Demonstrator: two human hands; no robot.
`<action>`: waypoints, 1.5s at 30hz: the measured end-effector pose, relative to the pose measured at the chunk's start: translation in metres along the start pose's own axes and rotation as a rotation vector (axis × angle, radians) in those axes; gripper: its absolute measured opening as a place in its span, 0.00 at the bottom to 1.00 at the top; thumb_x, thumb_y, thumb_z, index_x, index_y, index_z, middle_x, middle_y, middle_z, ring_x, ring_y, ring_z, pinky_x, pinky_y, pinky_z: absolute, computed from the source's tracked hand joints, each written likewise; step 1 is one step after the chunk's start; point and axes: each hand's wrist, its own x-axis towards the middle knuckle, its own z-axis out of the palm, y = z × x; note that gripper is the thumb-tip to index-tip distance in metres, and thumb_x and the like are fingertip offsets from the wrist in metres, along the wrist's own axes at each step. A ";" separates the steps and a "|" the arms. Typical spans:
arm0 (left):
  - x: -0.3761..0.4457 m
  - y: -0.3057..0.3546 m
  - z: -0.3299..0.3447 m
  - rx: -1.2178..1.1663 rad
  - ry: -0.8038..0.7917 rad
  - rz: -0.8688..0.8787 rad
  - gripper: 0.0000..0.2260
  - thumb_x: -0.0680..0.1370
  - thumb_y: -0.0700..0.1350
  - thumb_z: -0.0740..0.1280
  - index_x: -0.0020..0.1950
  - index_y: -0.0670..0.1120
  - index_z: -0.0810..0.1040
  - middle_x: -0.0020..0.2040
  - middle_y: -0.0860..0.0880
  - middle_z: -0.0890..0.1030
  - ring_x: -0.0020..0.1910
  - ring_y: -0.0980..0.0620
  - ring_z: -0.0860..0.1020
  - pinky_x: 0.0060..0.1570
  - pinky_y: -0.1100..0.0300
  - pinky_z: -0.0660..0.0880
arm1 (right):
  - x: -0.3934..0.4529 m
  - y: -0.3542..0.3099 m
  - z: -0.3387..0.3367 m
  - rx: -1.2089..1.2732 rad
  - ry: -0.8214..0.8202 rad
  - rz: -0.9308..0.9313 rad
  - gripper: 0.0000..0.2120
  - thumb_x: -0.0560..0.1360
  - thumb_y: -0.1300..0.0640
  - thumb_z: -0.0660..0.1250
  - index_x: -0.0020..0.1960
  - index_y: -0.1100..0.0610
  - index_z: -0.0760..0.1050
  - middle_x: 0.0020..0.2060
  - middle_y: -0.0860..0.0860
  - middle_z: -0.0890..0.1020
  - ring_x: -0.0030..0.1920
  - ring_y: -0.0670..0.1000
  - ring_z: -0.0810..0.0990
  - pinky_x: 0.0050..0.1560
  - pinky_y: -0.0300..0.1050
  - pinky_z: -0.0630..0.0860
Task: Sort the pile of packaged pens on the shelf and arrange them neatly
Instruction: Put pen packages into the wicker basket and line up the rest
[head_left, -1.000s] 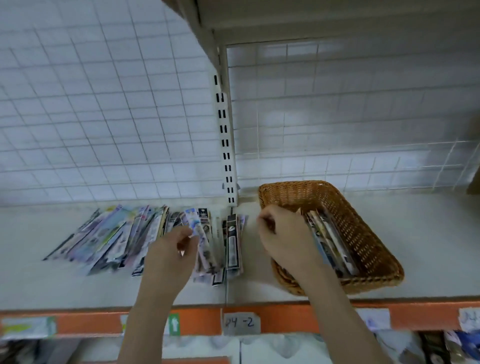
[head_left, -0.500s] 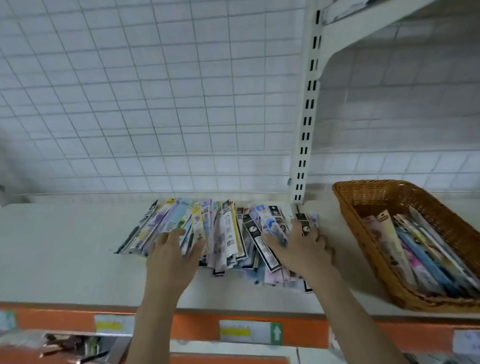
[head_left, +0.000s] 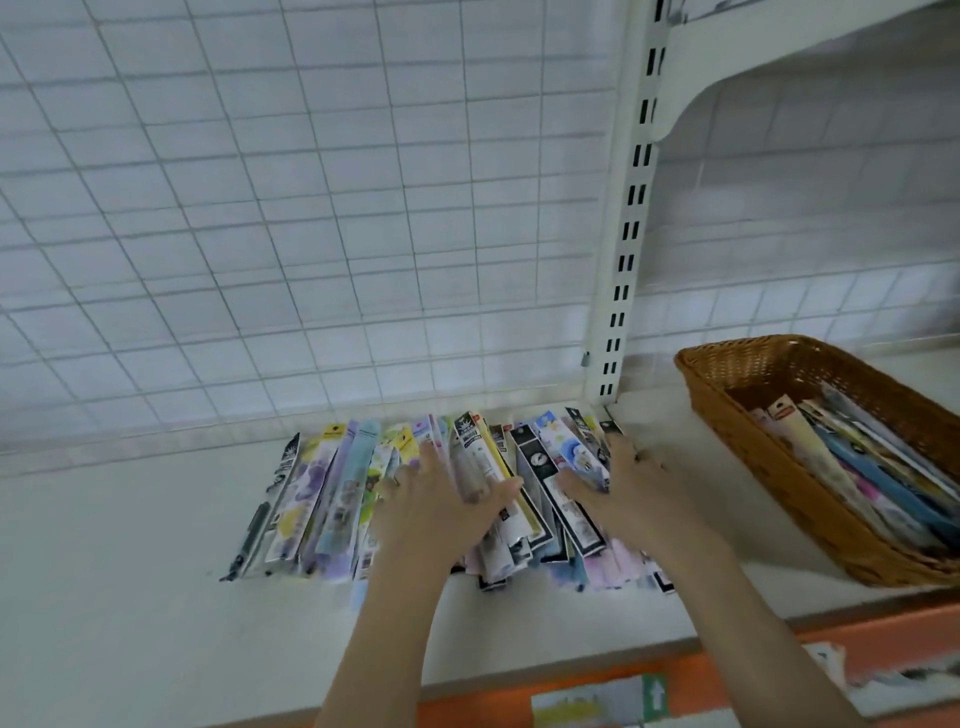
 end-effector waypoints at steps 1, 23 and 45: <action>0.001 0.002 -0.001 0.008 -0.015 0.011 0.48 0.67 0.74 0.56 0.76 0.45 0.49 0.72 0.39 0.63 0.72 0.40 0.61 0.69 0.47 0.61 | -0.001 -0.001 0.001 -0.003 -0.004 0.013 0.41 0.71 0.29 0.56 0.75 0.52 0.51 0.72 0.59 0.64 0.70 0.61 0.63 0.67 0.56 0.65; 0.010 0.007 -0.014 -0.174 -0.033 -0.103 0.15 0.72 0.48 0.70 0.36 0.43 0.65 0.32 0.50 0.69 0.29 0.54 0.67 0.26 0.64 0.63 | 0.000 -0.002 -0.019 -0.108 0.016 -0.012 0.26 0.73 0.48 0.68 0.63 0.61 0.65 0.52 0.55 0.75 0.52 0.55 0.74 0.47 0.43 0.68; -0.006 0.023 -0.009 -0.297 0.053 -0.135 0.10 0.74 0.38 0.64 0.41 0.42 0.62 0.34 0.49 0.64 0.31 0.54 0.63 0.27 0.62 0.58 | 0.010 0.016 -0.026 -0.036 -0.006 -0.044 0.15 0.70 0.58 0.70 0.38 0.56 0.62 0.32 0.48 0.66 0.29 0.45 0.65 0.26 0.36 0.60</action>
